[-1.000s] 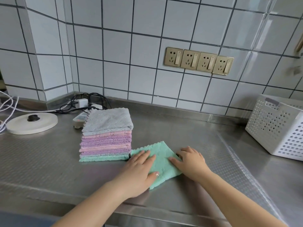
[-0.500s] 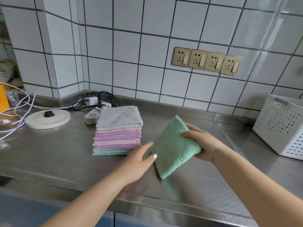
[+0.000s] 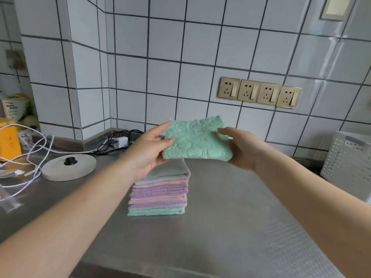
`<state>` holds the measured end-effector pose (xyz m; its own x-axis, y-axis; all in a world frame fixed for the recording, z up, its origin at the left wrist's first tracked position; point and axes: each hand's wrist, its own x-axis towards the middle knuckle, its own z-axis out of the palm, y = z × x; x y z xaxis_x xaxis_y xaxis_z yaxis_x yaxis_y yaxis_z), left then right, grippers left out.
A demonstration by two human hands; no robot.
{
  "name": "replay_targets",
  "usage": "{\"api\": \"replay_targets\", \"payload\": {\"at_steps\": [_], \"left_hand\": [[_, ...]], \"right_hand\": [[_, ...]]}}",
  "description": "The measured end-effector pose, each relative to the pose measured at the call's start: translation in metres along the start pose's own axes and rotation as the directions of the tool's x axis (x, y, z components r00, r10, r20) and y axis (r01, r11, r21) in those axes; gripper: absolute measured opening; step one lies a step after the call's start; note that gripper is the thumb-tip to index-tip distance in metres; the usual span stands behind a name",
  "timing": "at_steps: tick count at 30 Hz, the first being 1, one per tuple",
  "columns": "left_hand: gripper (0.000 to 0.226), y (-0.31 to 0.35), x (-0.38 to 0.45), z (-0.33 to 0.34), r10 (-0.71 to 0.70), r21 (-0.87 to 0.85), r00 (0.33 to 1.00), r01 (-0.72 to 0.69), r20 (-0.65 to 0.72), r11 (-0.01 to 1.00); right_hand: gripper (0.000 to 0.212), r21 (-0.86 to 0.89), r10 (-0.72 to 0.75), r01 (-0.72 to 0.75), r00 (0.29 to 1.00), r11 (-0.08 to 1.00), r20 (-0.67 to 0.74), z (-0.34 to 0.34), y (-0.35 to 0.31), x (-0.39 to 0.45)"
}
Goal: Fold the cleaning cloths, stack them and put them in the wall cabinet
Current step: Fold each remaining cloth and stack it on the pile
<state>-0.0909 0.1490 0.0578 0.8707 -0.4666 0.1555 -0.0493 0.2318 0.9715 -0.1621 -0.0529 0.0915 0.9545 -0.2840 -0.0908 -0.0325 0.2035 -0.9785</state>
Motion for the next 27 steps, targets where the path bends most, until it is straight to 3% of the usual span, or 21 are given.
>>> {"api": "replay_targets", "payload": {"at_steps": [3,6,9,13,23,27], "left_hand": [[0.039,0.003,0.017,-0.03,-0.084,0.141,0.996,0.085,-0.009,0.986],[0.031,-0.006,0.03,-0.053,-0.111,0.291,0.988,0.137,-0.103,0.947],[0.034,-0.021,0.035,-0.07,-0.093,0.425,0.983,0.153,-0.158,0.892],[0.043,-0.037,0.033,-0.08,-0.092,0.608,0.99,0.137,-0.105,0.782],[0.042,-0.046,0.03,-0.091,-0.065,0.545,0.993,0.11,-0.101,0.831],[0.041,-0.053,0.029,-0.091,-0.024,0.563,0.991,0.094,-0.132,0.821]], "right_hand": [[0.025,-0.119,0.009,-0.011,1.0,0.993,-0.015,0.026,0.012,0.032],[0.024,-0.269,0.002,-0.015,0.999,0.963,-0.049,0.047,0.028,0.059],[0.023,-0.397,0.044,-0.057,0.998,0.916,-0.042,0.055,0.048,0.079],[0.024,-0.484,0.068,-0.082,0.997,0.871,-0.047,0.052,0.066,0.087],[0.02,-0.433,0.028,-0.014,0.999,0.901,0.026,0.049,0.066,0.087],[0.022,-0.629,-0.077,0.045,0.997,0.776,-0.023,0.049,0.074,0.094]]}}
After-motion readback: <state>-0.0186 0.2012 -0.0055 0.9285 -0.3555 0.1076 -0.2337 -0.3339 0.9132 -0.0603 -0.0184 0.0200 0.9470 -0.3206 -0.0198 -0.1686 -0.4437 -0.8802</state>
